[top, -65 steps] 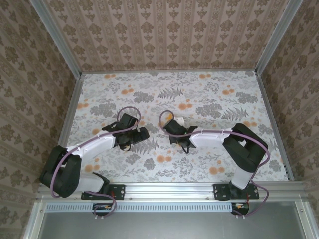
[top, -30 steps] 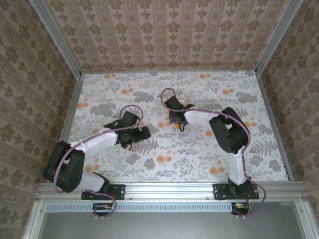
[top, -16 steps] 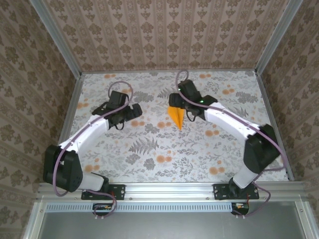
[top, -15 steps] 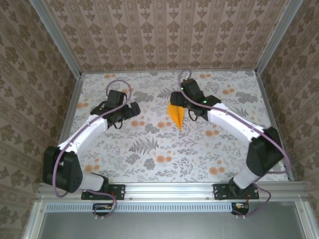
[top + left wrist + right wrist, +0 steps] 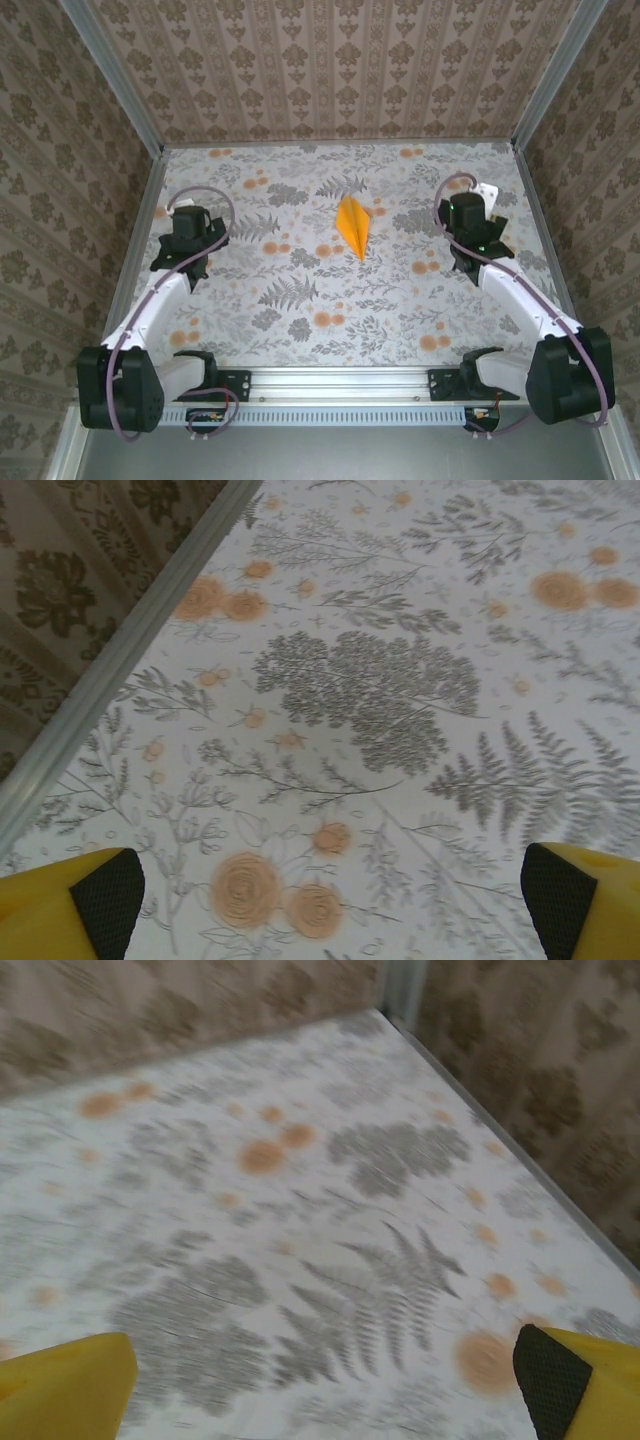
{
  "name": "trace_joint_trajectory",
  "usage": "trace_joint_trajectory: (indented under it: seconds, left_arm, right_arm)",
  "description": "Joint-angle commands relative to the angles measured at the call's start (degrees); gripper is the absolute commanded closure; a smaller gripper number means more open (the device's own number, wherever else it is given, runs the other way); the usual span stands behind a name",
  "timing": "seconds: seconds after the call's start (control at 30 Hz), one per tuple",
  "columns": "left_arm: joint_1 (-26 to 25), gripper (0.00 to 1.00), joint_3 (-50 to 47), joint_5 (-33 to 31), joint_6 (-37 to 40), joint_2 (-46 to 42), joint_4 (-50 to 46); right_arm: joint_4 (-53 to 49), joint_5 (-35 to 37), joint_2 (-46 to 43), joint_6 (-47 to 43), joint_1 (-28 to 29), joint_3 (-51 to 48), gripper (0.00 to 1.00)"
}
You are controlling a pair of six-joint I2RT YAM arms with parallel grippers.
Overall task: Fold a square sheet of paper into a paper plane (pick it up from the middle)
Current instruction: Move the paper plane to the center of the table, then reset both arms
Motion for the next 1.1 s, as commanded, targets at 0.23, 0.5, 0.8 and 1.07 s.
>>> trace_joint_trajectory:
  seconds: [0.23, 0.5, 0.8, 1.07]
  left_arm:
    - [3.9, 0.0, -14.6, 5.9, 14.5, 1.4, 32.1]
    - [7.5, 0.0, -20.5, 18.1, 17.1, 8.4, 52.0]
    - [9.9, 0.0, -19.3, 25.2, 17.0, 20.3, 63.0]
    - [7.2, 0.0, -14.9, 20.0, 18.9, 24.5, 58.5]
  right_arm:
    - [27.1, -3.2, 5.5, -9.3, -3.7, -11.1, 0.0]
    - [45.4, -12.2, 12.8, -13.9, -3.7, -15.7, 0.0]
    - [50.4, -18.7, 18.5, -15.3, -4.5, -16.2, 0.0]
    - [50.5, -19.6, 19.1, -14.9, -4.9, -16.1, 0.0]
